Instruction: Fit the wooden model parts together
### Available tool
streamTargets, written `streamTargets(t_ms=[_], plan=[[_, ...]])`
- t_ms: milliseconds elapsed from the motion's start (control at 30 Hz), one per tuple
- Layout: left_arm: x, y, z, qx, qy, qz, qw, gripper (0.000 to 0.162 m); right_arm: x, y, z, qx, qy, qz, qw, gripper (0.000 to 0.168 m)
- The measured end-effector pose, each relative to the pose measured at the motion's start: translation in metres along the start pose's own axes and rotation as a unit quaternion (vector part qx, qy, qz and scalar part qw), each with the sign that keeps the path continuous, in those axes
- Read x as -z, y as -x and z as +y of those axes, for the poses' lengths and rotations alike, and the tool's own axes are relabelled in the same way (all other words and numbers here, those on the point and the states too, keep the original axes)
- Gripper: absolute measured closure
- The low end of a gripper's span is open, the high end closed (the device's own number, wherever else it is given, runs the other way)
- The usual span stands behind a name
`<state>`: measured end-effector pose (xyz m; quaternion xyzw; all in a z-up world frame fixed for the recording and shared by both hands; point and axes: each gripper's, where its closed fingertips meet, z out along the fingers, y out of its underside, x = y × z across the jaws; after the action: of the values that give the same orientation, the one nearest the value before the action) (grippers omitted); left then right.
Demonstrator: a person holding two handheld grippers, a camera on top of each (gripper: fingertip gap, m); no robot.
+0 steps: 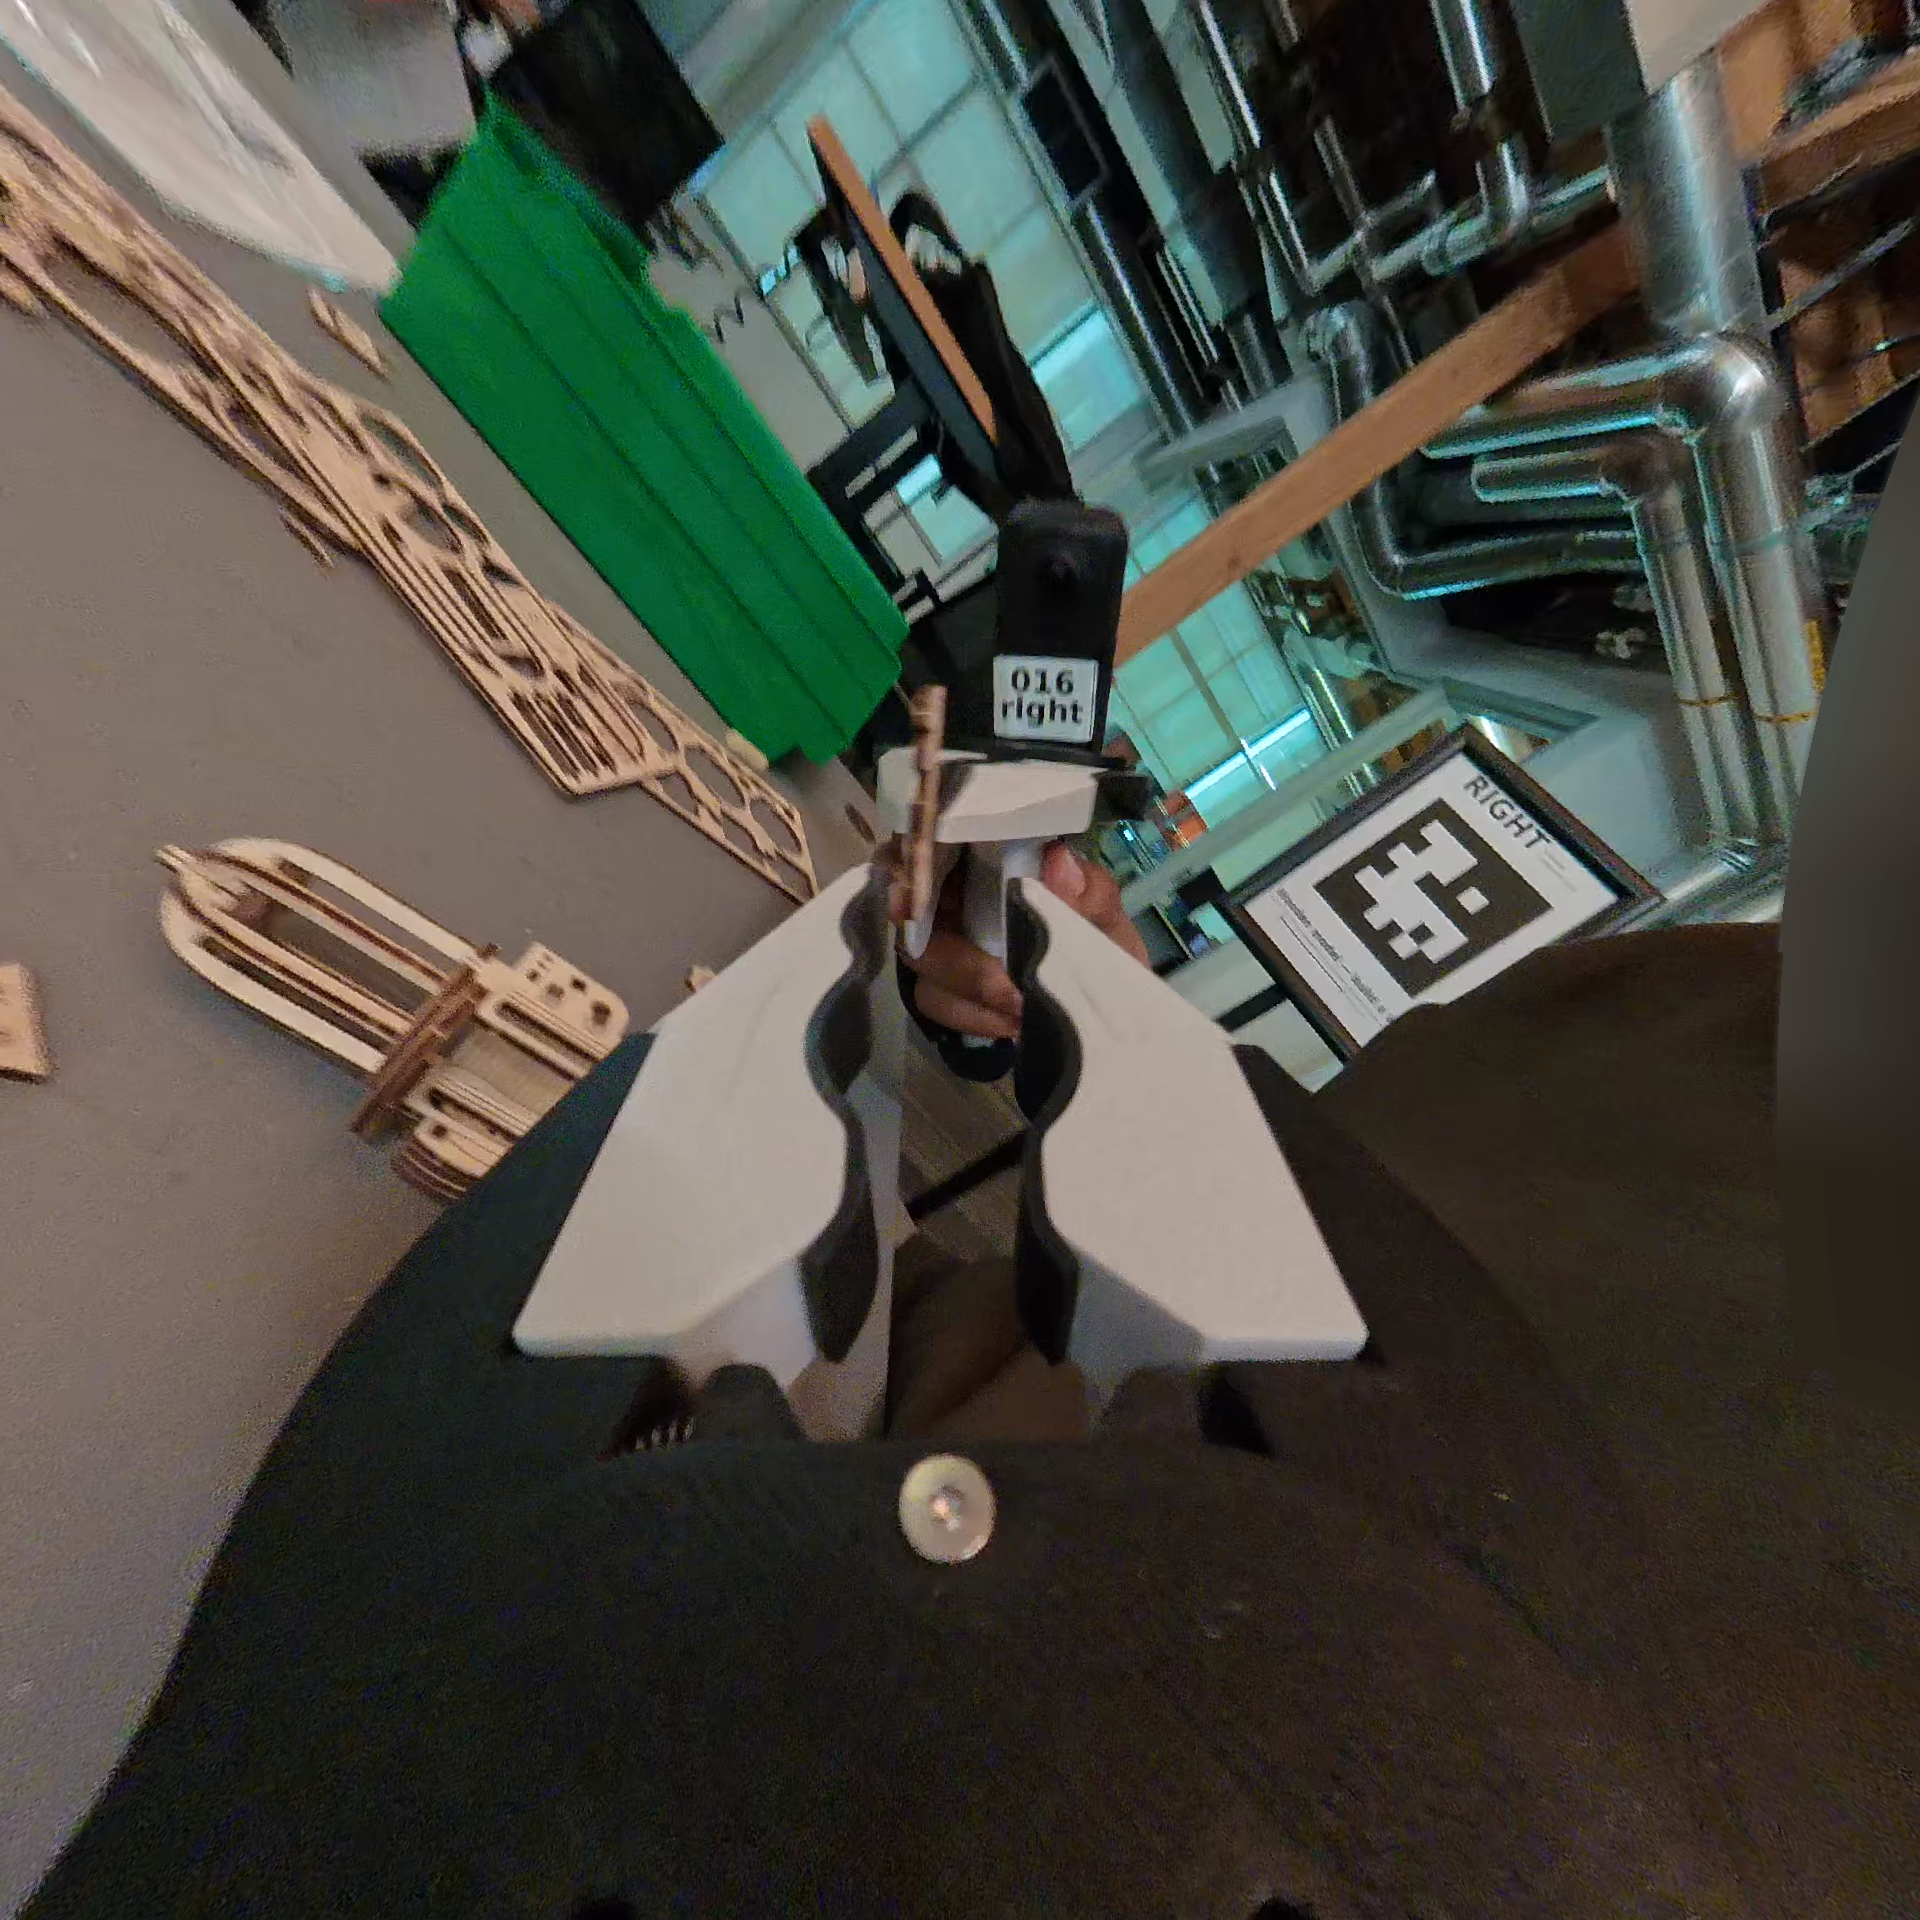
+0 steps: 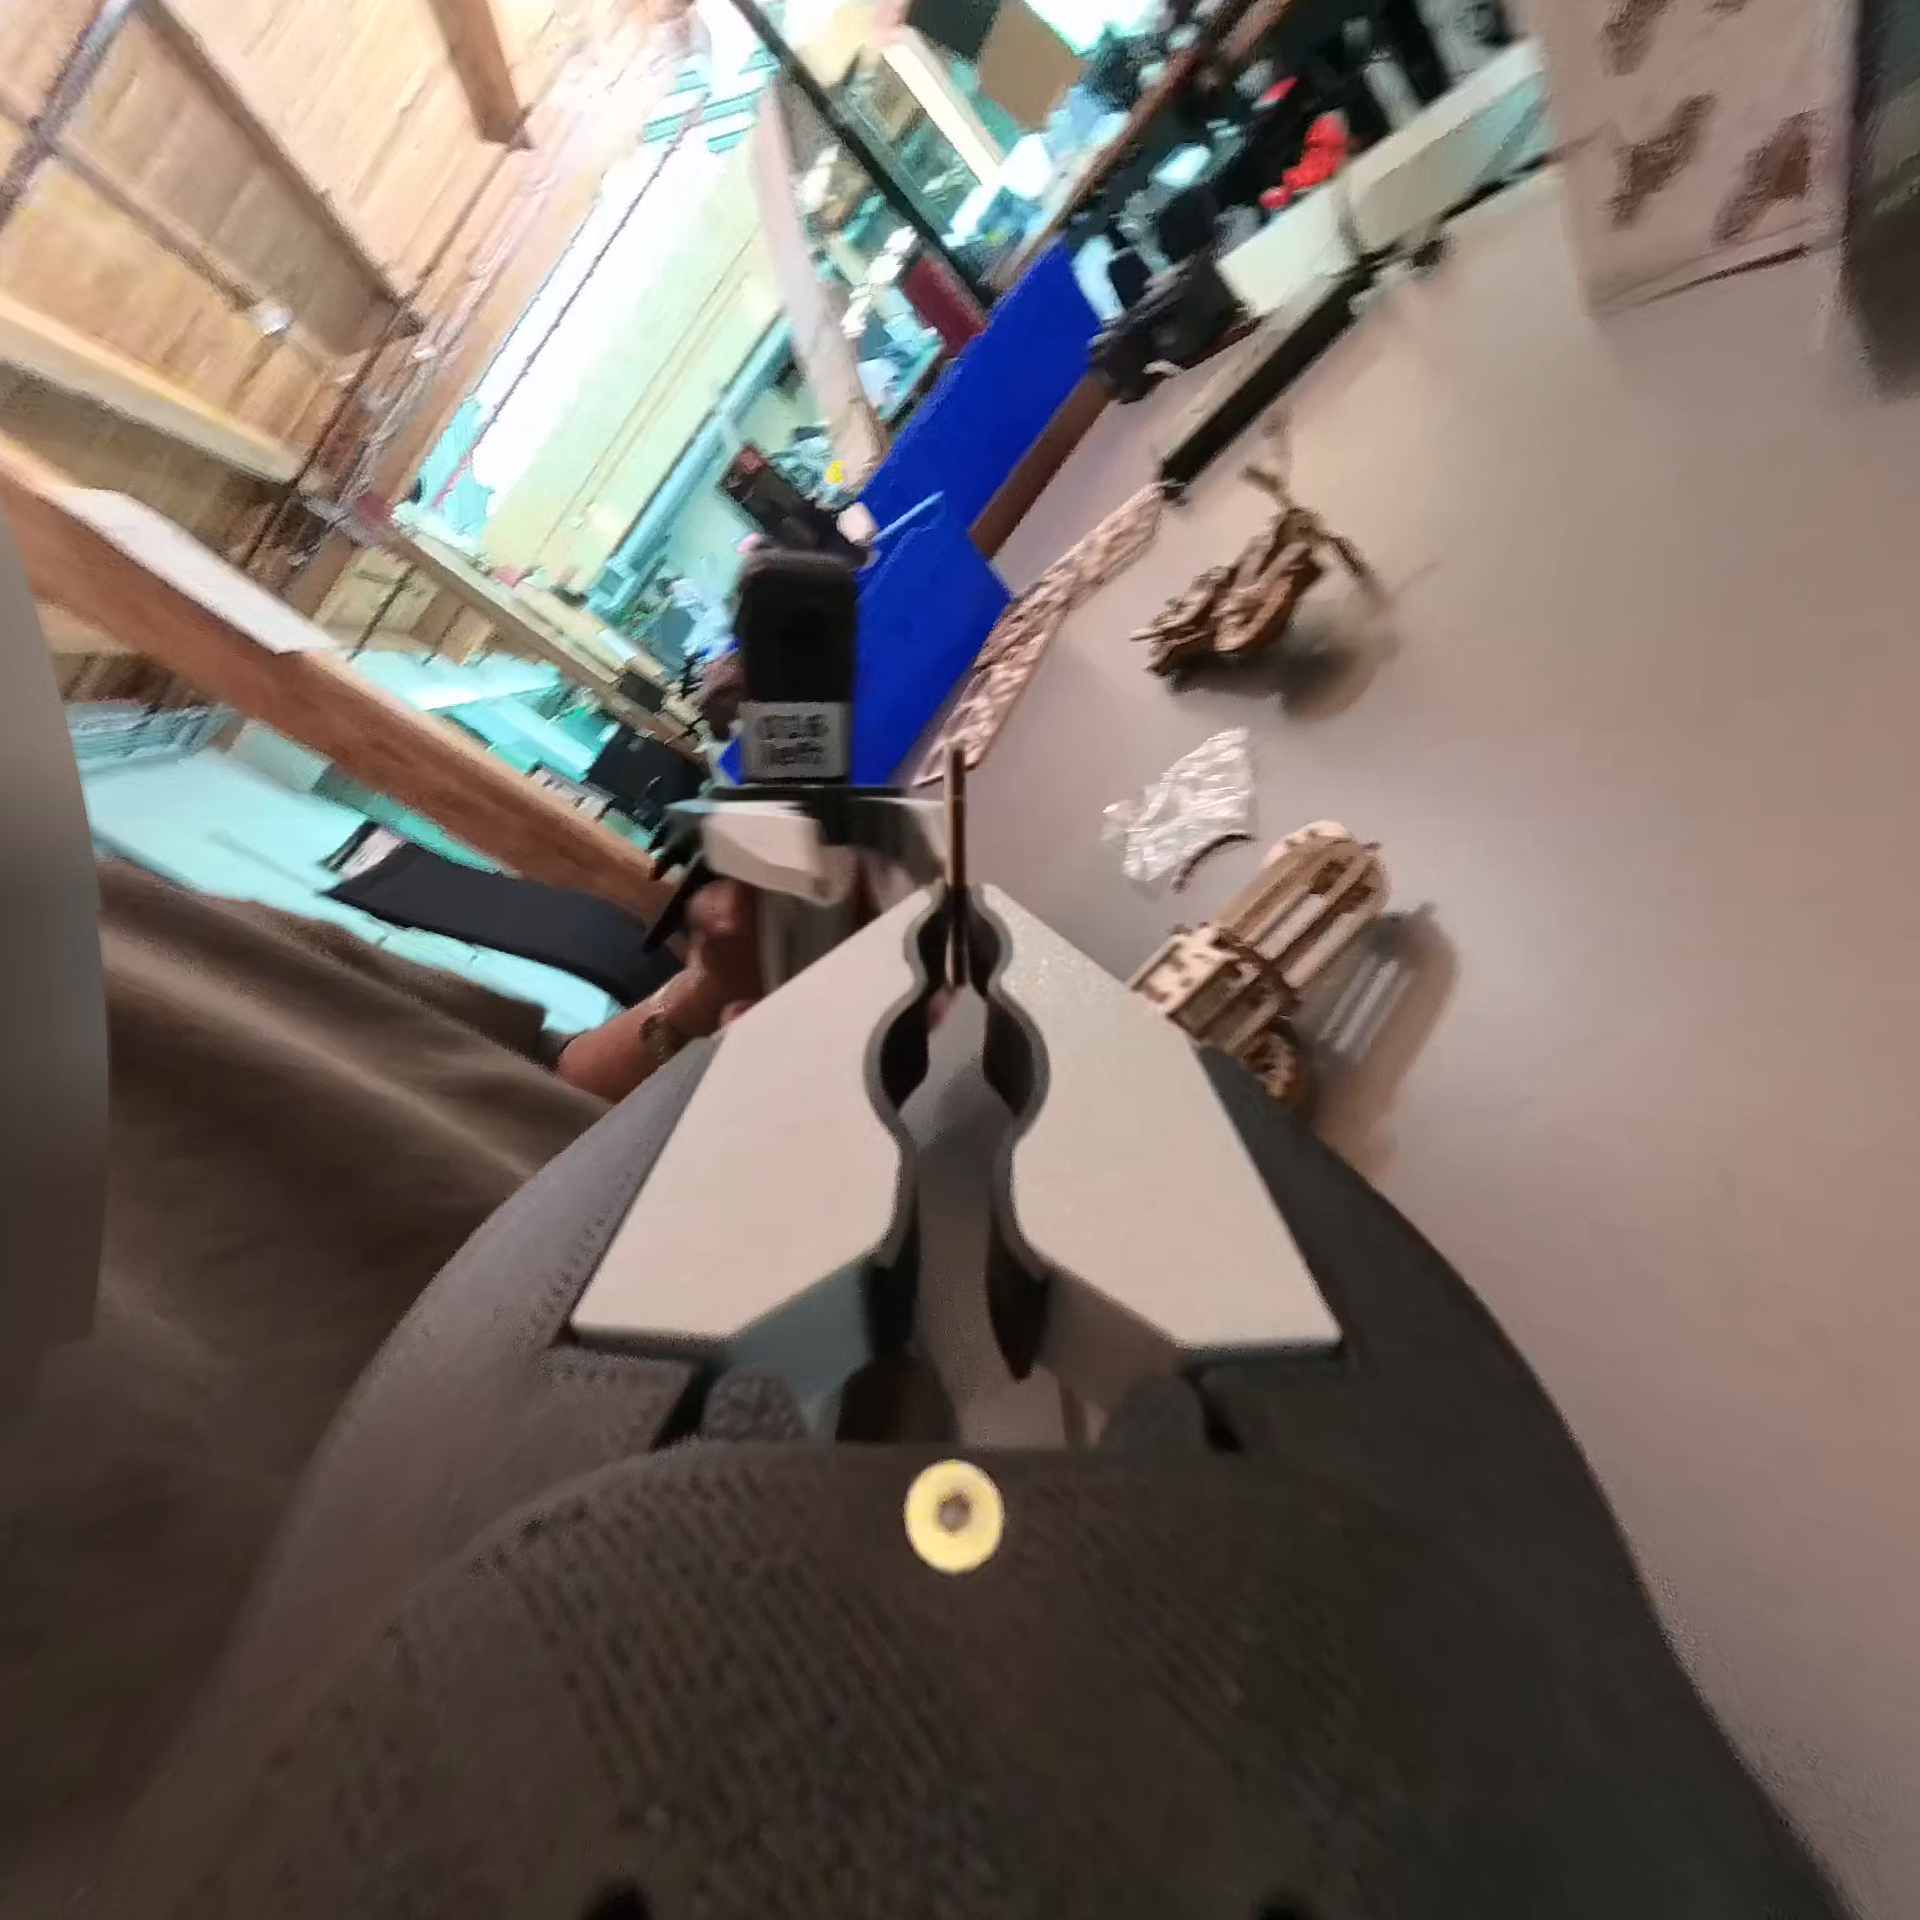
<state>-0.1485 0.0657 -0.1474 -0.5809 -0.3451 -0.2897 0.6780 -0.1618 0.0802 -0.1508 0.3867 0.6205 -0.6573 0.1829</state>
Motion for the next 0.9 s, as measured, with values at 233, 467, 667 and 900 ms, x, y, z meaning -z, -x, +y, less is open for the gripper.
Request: streamTargets(t_ms=[233, 467, 667, 900], plan=[[0.036, 0.043, 0.016, 0.033, 0.068, -0.140, 0.987, 0.130, 0.002, -0.044, 0.001, -0.120, 0.030, 0.075, 0.990, 0.168], [0.019, 0.055, 0.025, 0.186, 0.055, -0.068, 0.979, 0.134, -0.017, -0.061, 0.028, -0.279, 0.063, 0.052, 0.957, 0.168], [0.014, 0.067, 0.026, 0.188, 0.066, -0.084, 0.976, 0.135, -0.022, -0.063, 0.026, -0.331, 0.063, 0.018, 0.941, 0.167], [0.016, 0.075, 0.026, 0.205, 0.066, -0.085, 0.973, 0.133, -0.028, -0.068, 0.029, -0.358, 0.082, 0.005, 0.930, 0.168]])
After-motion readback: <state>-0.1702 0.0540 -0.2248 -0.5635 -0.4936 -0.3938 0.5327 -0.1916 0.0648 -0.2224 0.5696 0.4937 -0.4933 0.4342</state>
